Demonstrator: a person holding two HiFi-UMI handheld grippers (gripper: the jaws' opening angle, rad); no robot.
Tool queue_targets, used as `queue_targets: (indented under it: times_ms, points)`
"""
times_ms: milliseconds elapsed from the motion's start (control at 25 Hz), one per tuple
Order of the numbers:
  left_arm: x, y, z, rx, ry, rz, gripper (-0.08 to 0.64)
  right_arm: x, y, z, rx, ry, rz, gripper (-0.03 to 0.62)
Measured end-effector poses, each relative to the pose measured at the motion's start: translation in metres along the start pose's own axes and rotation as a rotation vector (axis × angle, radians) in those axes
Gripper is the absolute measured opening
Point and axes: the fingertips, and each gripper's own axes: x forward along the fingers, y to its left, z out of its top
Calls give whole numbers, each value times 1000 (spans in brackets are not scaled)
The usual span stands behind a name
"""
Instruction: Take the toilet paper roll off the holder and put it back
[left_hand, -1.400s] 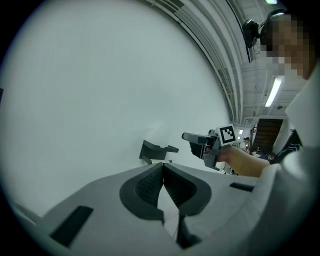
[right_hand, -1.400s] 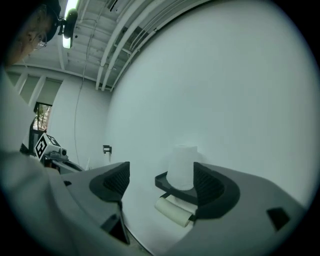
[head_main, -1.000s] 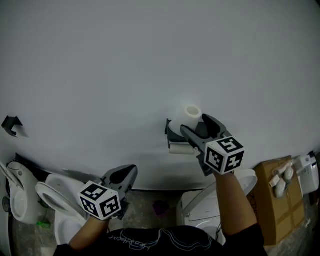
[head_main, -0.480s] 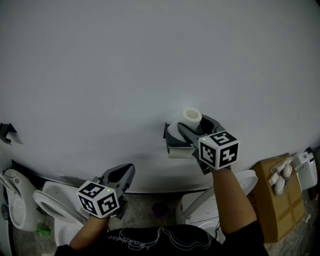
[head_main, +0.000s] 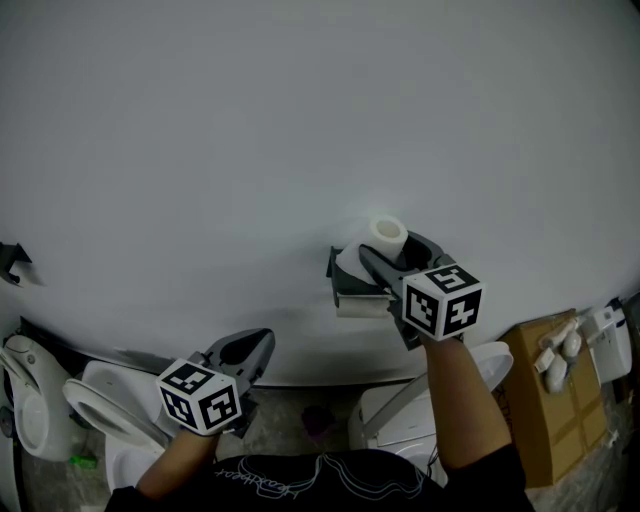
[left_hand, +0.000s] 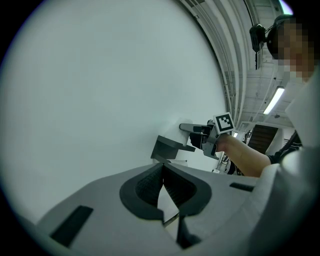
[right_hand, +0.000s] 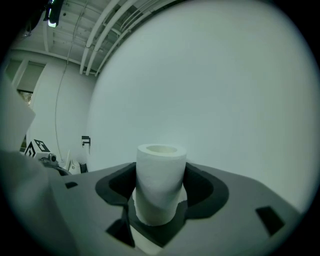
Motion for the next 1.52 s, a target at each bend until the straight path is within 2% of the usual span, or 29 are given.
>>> queue_targets:
  times_ms: [160, 400, 680, 1120, 1520]
  points:
    - [0, -7, 3, 4, -6, 3, 5, -10, 0, 14, -25, -46, -1, 288]
    - [-6, -26, 10, 27, -27, 7, 5, -46, 7, 39, -119, -92, -24, 288]
    - [-15, -64, 19, 50, -44, -9, 5, -101, 15, 52, -95, -150, 11, 287]
    - [-37, -142, 21, 87, -83, -47, 5, -187, 43, 9, -69, -148, 129, 288]
    - [-52, -191, -3, 86, -76, -40, 5, -241, 74, -55, 17, -112, 240, 288]
